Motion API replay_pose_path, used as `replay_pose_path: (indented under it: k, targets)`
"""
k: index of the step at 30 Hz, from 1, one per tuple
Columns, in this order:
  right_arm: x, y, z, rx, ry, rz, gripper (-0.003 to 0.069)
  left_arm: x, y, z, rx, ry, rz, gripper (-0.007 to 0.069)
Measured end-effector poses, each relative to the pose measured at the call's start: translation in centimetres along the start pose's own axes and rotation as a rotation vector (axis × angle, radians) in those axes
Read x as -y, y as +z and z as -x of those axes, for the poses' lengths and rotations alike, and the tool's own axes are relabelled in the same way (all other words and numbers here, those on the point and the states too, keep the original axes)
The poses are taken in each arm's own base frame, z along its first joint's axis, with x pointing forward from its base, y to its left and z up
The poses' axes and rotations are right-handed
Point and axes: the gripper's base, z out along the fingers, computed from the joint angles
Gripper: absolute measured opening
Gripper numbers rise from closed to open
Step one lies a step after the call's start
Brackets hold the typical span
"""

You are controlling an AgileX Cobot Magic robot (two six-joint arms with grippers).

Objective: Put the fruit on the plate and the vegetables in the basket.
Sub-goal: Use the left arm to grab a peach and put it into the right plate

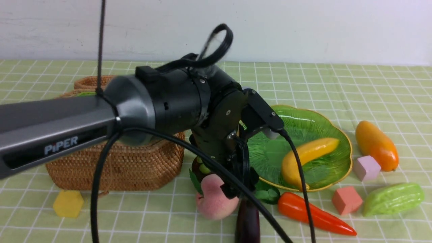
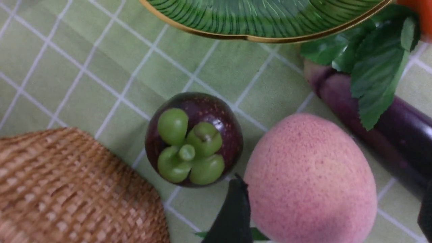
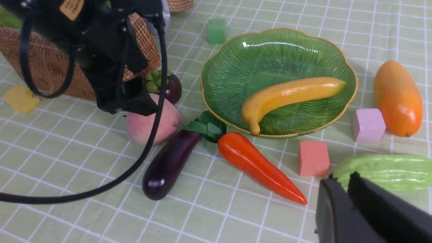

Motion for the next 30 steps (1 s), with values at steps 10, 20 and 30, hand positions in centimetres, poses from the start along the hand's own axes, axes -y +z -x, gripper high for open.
replay_pose_path:
  k: [10,20,30]
  targets:
    - [-0.1,0.0,0.0,0.004,-0.008,0.015,0.0071,-0.1,3.1,-0.2,-0.057,0.109,0.039,0.0657]
    - [-0.3,0.0,-0.1,-0.014,0.000,0.032,0.0077,0.2,4.3,-0.8,-0.132,0.115,0.022,0.0632]
    - [-0.3,0.0,-0.1,-0.016,-0.004,0.033,0.0084,0.1,4.1,-1.2,-0.187,0.118,0.020,0.0568]
